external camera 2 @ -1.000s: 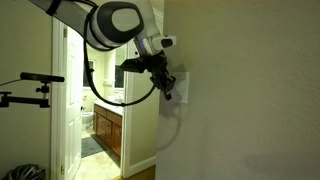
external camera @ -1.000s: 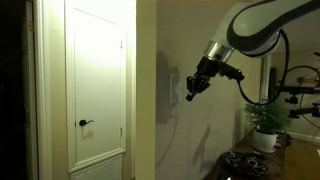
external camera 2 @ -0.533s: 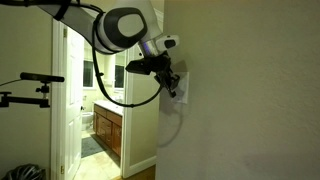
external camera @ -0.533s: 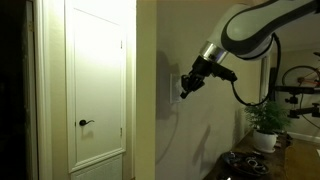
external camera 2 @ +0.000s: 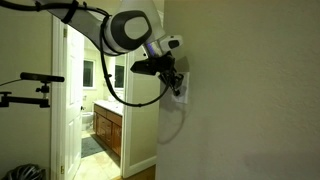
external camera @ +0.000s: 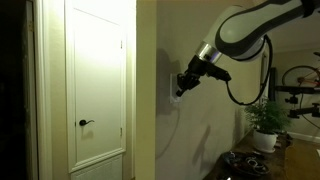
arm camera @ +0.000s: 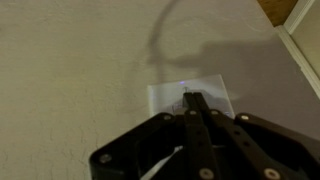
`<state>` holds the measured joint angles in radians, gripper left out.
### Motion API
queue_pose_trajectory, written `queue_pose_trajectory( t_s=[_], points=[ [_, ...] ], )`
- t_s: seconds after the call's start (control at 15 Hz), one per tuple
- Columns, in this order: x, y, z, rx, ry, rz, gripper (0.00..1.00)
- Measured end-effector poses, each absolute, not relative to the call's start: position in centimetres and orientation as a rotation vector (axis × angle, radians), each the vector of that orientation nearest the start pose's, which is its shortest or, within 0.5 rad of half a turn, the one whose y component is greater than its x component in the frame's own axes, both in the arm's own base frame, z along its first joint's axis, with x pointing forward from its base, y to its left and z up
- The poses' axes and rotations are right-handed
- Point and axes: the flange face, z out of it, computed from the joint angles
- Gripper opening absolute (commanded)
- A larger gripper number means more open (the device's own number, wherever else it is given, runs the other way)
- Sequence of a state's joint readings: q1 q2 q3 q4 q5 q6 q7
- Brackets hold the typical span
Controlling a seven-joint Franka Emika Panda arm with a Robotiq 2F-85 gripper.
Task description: Turn off the light switch
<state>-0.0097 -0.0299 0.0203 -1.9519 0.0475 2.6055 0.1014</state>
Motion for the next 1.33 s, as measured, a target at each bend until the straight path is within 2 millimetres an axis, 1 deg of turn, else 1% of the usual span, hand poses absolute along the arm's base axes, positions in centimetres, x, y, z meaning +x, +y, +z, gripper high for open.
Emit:
queue_pose_trajectory(
  t_s=[0.33,0.47,0.53,0.6,0.73,0.87,1.07,1.33],
  points=[
    [59.8,0.6,56.8,-2.892,0.172,-1.022,0.02],
    [59.6,0.6,56.8,-2.902,0.157,-1.007,0.02],
    [59.1,0.6,56.7,-2.914,0.145,-0.975,0.28],
    [58.6,0.6,56.6,-2.932,0.130,-0.927,0.28],
    [56.8,0.7,56.3,-2.974,0.096,-0.807,0.38],
    [54.9,0.7,55.8,-3.011,0.081,-0.674,0.51],
    [52.7,0.6,54.0,-3.058,0.079,-0.429,0.71],
    [50.8,0.4,51.2,-3.087,0.085,-0.132,0.95]
  ],
)
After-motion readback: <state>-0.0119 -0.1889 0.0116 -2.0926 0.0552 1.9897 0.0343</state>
